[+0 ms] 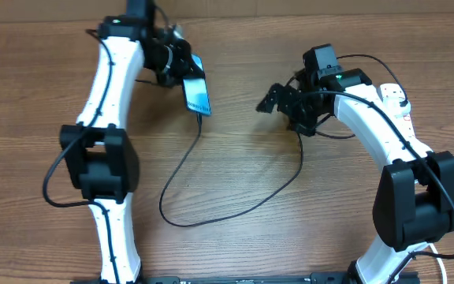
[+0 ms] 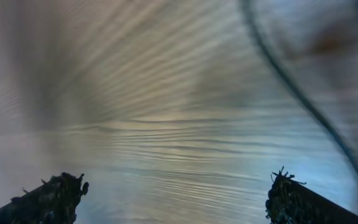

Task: Plug charger to phone and switch on socket
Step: 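Lower the phone flat onto the table with the left gripper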

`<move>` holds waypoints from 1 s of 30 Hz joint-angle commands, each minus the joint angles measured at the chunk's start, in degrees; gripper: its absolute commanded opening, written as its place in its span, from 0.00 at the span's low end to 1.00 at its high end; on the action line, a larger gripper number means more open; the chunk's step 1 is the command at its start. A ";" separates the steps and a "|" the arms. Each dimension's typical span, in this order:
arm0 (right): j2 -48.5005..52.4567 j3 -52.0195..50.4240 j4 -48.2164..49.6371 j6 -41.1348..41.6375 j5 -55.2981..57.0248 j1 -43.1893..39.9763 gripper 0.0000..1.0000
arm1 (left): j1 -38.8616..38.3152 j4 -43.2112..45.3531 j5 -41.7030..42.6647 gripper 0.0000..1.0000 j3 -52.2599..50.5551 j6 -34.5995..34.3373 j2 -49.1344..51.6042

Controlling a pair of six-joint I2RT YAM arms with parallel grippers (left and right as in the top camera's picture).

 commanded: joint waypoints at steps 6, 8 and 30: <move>-1.42 0.44 4.57 -1.88 -12.52 -0.11 0.98 | -6.67 0.37 -15.30 0.04 -2.86 -1.14 -1.73; -1.42 0.44 4.59 -1.90 -12.48 -0.13 0.97 | -7.28 1.70 -15.80 0.04 -5.07 -2.75 -1.73; -1.42 0.44 5.40 -1.90 -10.97 -0.11 0.98 | -9.11 18.34 -1.09 0.06 -21.88 -4.20 -1.60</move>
